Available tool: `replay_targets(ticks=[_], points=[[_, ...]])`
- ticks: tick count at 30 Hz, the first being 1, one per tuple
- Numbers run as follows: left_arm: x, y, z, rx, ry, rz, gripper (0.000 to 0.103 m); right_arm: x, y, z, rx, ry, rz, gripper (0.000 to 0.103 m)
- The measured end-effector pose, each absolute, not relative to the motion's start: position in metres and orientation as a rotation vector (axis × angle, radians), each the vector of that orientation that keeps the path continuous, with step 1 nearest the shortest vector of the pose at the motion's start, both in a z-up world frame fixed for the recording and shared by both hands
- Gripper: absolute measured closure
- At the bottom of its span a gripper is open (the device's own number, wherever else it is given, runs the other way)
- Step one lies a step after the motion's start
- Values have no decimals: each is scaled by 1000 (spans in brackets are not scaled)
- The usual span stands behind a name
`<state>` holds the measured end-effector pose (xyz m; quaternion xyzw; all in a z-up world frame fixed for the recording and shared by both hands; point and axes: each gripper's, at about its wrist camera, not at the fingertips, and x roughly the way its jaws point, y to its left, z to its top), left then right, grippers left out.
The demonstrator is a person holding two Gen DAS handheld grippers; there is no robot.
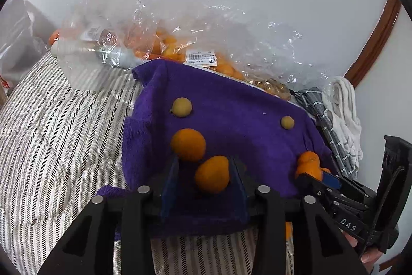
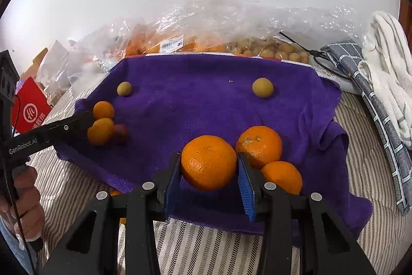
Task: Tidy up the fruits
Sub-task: 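Open both grippers to drop the oranges onto the purple towel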
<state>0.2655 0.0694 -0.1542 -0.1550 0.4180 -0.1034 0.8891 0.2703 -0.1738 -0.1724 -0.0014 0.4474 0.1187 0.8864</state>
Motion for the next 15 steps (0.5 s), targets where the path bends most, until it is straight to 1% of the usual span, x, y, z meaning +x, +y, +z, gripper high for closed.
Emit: replay_targets(ticks=[2,4,6,14,15], points=[[264,71,-152,-326,858,-212,61,269,-174,-170,-15,918,237,59],[263,73,-150,-332,847,-210,61,268,-175,-166,-19,907,233,52],[263,76,-148,-345,834,-206,61,265,-175,-161,-21,894,232,49],[252,70,-141,-288,757,-162,61,257,-173,-148,-42,869,225,49],[250,67,-139,-270,741,-161,61,255,-172,-146,-43,861,216,46]])
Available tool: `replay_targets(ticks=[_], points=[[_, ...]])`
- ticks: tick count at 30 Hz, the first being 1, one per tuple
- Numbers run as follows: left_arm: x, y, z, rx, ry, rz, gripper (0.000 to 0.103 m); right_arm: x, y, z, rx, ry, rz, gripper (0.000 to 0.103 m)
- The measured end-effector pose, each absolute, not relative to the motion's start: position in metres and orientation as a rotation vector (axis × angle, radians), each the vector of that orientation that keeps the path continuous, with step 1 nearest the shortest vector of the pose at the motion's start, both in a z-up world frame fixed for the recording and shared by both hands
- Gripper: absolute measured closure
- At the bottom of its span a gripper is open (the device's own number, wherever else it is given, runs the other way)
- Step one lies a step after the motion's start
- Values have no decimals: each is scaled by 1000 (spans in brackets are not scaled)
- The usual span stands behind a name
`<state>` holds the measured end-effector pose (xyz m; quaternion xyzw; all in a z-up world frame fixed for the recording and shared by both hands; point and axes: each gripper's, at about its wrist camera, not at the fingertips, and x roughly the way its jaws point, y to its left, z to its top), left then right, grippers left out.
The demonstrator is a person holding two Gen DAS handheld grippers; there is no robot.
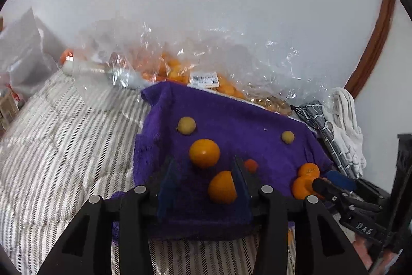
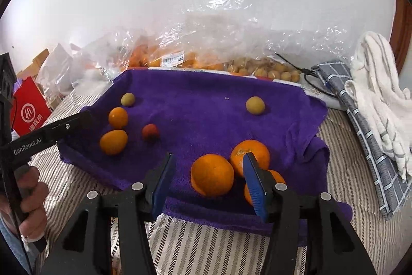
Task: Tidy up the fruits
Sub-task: 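Open both grippers to drop the oranges onto the purple towel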
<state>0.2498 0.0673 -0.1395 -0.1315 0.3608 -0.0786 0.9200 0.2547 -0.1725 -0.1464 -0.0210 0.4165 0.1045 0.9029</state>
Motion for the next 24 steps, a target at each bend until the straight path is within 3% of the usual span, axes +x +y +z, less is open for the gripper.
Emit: replay_targets(ticks=[3,12,15,21,24], points=[[244,61,-136,-216,703,-132,61,249,-173,-141,-41,818,210,27],[232,55,-136,-171,710,-151,61,241,-180,-131,25,784,245,26],[223,59,-142,-173,741,-160,64,237,-183,-128,58,762,242,31],[198,74,-145,-166,786,-178,67,222,-172,-131,51,895,311,58],[192,77,-153,-142,851,-162,67,190,-155,-129,-21,870,316,58]])
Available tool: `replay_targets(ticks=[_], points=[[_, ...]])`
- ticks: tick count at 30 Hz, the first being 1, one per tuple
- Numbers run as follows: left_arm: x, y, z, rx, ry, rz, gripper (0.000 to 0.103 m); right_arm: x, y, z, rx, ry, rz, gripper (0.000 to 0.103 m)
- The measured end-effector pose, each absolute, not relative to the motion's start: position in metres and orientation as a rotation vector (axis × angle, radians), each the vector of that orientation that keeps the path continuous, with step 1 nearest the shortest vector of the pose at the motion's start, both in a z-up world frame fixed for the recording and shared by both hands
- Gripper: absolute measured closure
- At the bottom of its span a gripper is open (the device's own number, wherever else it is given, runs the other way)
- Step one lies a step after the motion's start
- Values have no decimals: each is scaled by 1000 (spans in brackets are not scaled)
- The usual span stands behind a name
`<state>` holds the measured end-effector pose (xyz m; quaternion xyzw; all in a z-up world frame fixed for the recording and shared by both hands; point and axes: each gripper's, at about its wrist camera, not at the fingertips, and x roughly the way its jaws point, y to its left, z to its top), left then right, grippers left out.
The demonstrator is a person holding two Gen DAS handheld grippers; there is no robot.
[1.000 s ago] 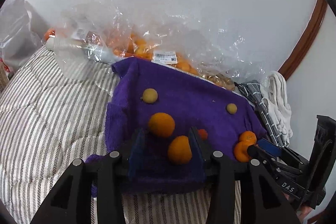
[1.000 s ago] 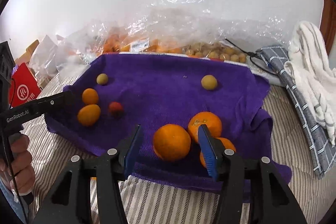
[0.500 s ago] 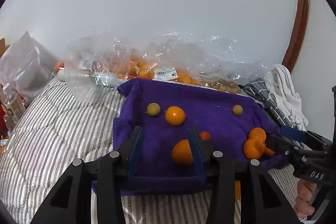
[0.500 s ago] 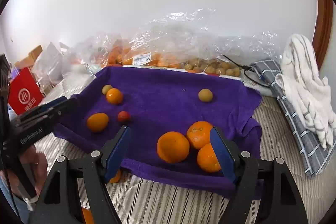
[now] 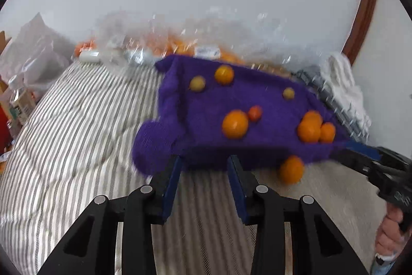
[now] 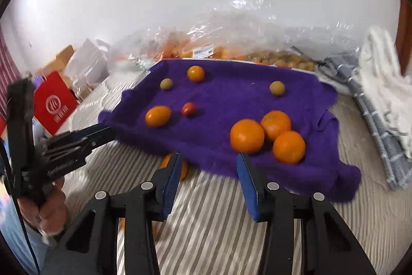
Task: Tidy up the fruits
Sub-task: 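Open both grippers to drop the oranges onto the purple towel, then grasp an orange on the bed with the right gripper while the left gripper grasps another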
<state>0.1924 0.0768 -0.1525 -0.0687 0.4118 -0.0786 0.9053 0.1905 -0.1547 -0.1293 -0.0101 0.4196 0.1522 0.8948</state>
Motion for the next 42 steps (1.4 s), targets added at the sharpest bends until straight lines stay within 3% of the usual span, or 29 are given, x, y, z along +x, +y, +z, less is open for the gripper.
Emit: replay_targets(ticks=[5,15,21,24,36,42], points=[[182,79,-159,-130,902,-149,67,151,-138,-137,11,888,362,50],[181,84,-157,-137,907,-127,67,137,-105,-173,11,992,418,50],[183,82,-164,-121,935,-134,67,137,-90,-179,-83,994,391,66],[185,85,-169,-139,961,-137,67,135,-89,-180,-115,991,397,66],[186,84,-170,-118,960,-115,65,154,-177,-125,-84,848,217,66],[184,83,-167,-123,957,-139,62,183,-224,-130,-4,842,154,66]])
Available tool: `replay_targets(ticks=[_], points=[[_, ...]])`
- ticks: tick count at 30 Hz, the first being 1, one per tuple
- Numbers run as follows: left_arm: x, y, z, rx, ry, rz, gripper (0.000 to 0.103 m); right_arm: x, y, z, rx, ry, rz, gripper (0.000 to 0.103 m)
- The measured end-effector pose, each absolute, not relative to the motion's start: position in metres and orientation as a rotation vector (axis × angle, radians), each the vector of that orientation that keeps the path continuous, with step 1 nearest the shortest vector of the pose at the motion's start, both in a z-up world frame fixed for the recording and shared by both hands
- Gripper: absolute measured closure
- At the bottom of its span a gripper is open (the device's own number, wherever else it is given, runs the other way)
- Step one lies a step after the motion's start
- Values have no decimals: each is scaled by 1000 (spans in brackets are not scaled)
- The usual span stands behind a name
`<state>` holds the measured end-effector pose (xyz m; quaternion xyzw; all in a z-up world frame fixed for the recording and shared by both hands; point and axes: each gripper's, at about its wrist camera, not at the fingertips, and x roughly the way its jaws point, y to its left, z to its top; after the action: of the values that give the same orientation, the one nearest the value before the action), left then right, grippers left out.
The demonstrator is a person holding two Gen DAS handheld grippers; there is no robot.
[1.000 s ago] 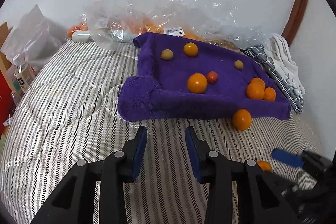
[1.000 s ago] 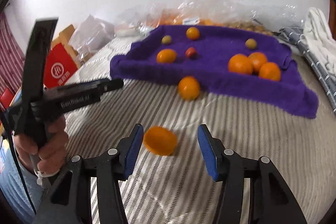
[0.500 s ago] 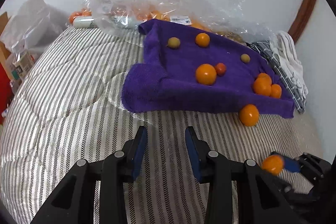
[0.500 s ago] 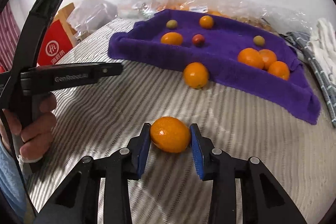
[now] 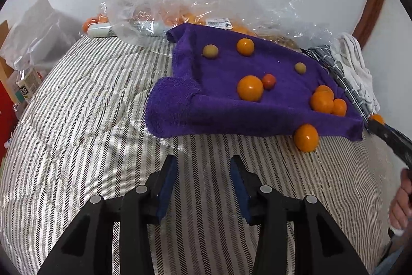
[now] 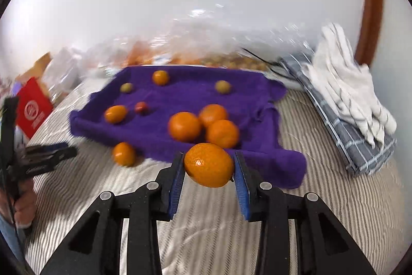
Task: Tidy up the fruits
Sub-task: 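Grasp an orange on the bed with the right gripper while the left gripper grasps another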
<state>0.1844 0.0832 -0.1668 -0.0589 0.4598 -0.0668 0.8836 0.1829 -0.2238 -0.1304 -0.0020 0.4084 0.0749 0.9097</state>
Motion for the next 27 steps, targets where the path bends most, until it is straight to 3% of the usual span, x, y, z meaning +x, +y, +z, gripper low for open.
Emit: replay_targets(ticks=[6,19,27], points=[[179,72,-161,-100,922,-207,56,186,-245,-136,99,777,159,66],[204,-14,-158,-90,983,-299,56,182,-260,-137,124,775,115,66],[222,-19,-169,-181,961,-188,59,184,-268,-141,153,791,95,66]])
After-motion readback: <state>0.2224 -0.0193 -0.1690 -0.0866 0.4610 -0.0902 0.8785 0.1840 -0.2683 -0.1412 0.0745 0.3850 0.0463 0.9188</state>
